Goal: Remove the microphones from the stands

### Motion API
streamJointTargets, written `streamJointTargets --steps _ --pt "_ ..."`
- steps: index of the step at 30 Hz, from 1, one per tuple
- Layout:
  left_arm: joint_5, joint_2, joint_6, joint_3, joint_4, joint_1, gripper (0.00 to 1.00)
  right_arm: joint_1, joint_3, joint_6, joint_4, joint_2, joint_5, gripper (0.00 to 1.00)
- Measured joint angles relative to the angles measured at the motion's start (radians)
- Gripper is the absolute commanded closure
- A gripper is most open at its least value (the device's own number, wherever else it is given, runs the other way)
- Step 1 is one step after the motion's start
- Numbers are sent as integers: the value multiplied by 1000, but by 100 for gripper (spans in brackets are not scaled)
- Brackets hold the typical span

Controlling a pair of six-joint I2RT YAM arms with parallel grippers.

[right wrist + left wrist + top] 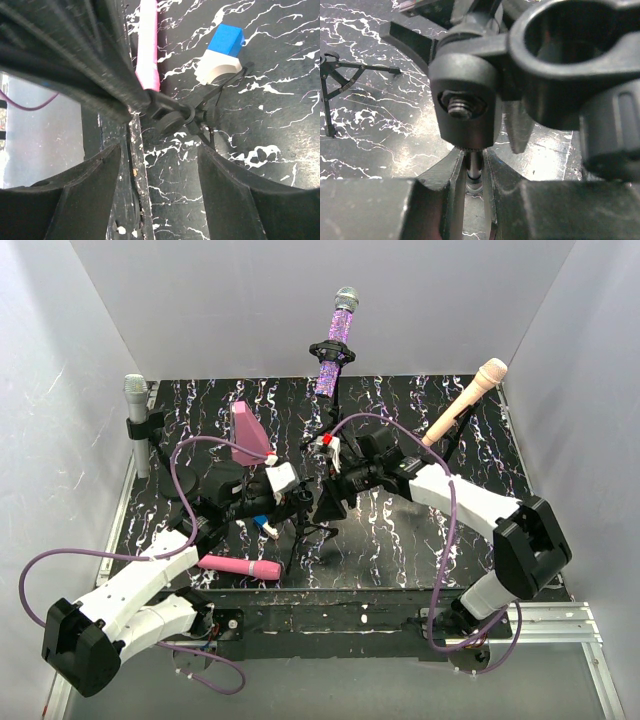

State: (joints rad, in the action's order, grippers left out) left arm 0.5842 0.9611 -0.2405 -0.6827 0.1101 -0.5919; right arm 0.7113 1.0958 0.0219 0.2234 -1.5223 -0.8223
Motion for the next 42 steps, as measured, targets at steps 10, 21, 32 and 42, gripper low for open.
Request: streamJointTargets --steps 10,21,32,42 --pt "3 0 -3 -1 3 -2 100 -25 8 -64 -48 -83 28 37" --pt "4 0 -9 -1 5 -2 100 -50 11 -46 -53 -124 -14 32" --pt "8 0 -14 -1 6 -3 100 -56 55 -57 -51 -126 -93 31" --pt "-3 0 -18 -2 10 0 100 -53 67 -61 -35 -175 -43 31"
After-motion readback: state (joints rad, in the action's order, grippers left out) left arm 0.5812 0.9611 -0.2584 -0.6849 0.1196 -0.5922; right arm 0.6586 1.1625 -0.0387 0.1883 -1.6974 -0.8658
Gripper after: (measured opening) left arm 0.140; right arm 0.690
